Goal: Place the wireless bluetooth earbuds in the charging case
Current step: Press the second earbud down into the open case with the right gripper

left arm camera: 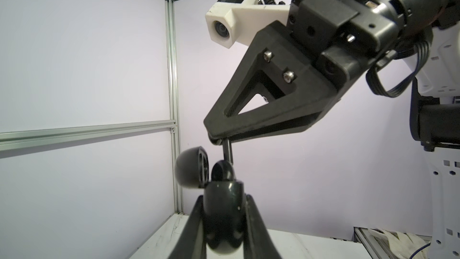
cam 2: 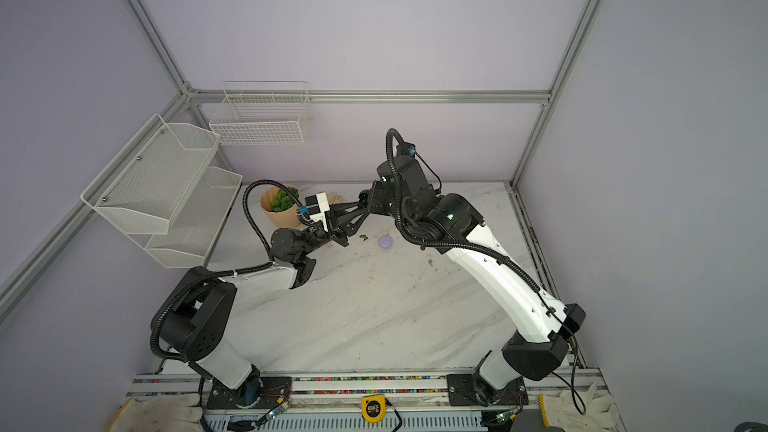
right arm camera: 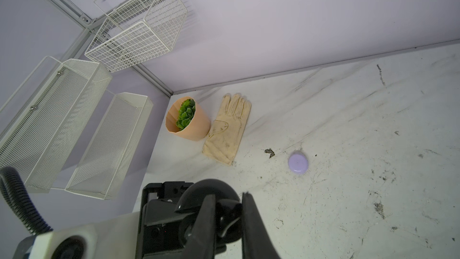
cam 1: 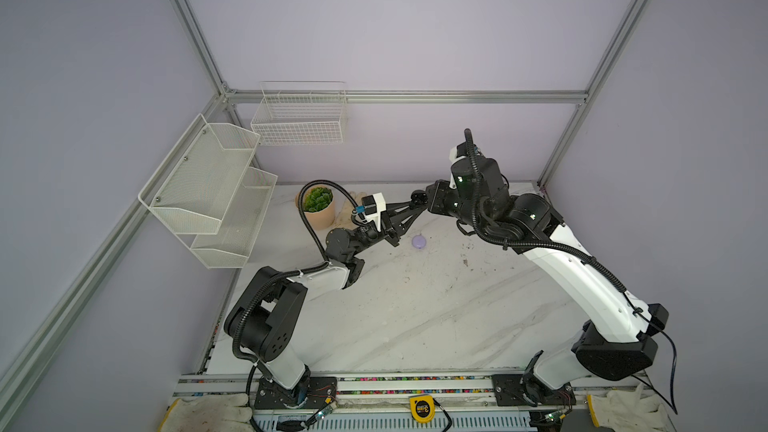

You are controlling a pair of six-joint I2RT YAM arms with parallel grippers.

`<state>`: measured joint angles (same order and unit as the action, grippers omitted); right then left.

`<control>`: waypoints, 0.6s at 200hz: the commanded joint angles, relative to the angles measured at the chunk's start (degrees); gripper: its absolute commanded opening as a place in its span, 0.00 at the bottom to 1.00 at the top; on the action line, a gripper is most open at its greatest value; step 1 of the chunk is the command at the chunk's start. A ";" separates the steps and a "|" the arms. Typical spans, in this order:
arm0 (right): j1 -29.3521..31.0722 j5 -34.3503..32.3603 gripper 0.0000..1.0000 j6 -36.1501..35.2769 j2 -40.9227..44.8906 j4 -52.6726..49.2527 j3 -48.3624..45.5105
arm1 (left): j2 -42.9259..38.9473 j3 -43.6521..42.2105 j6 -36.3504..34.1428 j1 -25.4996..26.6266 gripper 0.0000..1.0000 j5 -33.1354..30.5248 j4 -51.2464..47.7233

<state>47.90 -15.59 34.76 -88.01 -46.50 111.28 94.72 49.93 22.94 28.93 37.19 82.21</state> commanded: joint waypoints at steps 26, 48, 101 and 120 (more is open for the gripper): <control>0.50 -0.49 0.03 1.34 0.78 2.54 -1.48 | -1.88 3.43 -0.44 -0.01 0.00 -1.04 3.98; 0.73 -0.50 0.03 1.71 1.17 2.98 -2.54 | -1.99 3.33 -0.44 -0.01 0.00 -1.07 3.95; 1.28 -0.75 0.03 2.14 1.26 3.26 -3.74 | -2.41 3.07 -0.35 -0.02 0.00 -1.21 3.99; 1.46 -0.75 0.03 2.32 1.52 3.28 -4.04 | -2.44 2.98 -0.35 -0.01 0.00 -1.29 3.93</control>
<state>48.60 -15.86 35.77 -87.81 -43.79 108.07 94.70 49.93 22.96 28.91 36.62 81.93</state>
